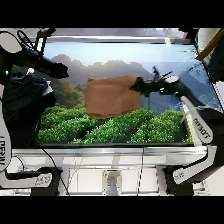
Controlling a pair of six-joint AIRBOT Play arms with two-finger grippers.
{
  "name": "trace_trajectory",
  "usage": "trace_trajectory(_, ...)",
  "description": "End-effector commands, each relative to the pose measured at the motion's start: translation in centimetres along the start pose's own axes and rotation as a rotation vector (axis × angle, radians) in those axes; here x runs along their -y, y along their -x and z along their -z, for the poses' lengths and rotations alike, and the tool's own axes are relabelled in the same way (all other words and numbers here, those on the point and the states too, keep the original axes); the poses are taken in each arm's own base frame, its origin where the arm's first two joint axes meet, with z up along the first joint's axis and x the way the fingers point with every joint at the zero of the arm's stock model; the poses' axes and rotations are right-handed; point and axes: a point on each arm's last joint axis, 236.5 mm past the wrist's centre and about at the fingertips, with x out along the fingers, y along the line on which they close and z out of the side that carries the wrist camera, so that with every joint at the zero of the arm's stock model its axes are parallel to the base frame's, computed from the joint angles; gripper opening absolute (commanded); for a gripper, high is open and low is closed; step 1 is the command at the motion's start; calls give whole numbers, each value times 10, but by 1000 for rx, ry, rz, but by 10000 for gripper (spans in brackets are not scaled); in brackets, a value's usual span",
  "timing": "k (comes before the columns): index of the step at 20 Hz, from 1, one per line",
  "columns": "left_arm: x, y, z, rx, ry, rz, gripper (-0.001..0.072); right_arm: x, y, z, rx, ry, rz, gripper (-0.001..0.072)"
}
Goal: Fold the clothes and pants, and hang the long-sleeved shirts on hangers.
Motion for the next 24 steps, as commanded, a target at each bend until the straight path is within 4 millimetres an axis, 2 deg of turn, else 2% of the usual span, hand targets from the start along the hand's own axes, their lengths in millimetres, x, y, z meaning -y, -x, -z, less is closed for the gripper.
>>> trace_trajectory(1,0,0,0,0,-5,-1,8,45,98,-45,107,28,119,33)
trace_trajectory(3,0,0,0,1,-5,-1,7,92,168,-62,196,-6,229,33)
trace_trajectory(4,0,0,0,1,-3,-1,8,118,207,-64,237,-42,284,33)
trace_trajectory(7,0,0,0,0,-4,1,7,190,314,-53,367,-181,413,32)
trace_trajectory(10,0,0,0,0,-3,0,8,245,409,-20,502,-302,478,33)
trace_trajectory(12,0,0,0,0,-3,0,8,273,462,9,605,-401,517,33)
trace_trajectory(14,0,0,0,0,-4,0,7,295,506,48,698,-483,562,33)
trace_trajectory(16,0,0,0,0,-3,0,7,315,535,94,763,-573,597,33)
trace_trajectory(17,0,-1,0,1,-4,0,7,325,544,118,787,-626,605,33)
trace_trajectory(18,0,0,0,1,-3,0,8,333,546,140,801,-678,602,34)
trace_trajectory(20,0,0,-1,2,-3,-1,8,344,534,182,738,-729,605,35)
trace_trajectory(21,0,0,-1,2,-3,-1,7,346,524,199,696,-771,586,87)
trace_trajectory(22,0,0,-1,2,-4,-1,8,342,515,211,654,-799,560,289)
trace_trajectory(23,0,0,-1,3,-3,-1,7,334,507,218,619,-829,524,433)
trace_trajectory(24,0,0,-1,2,-4,0,7,323,500,221,584,-865,480,434)
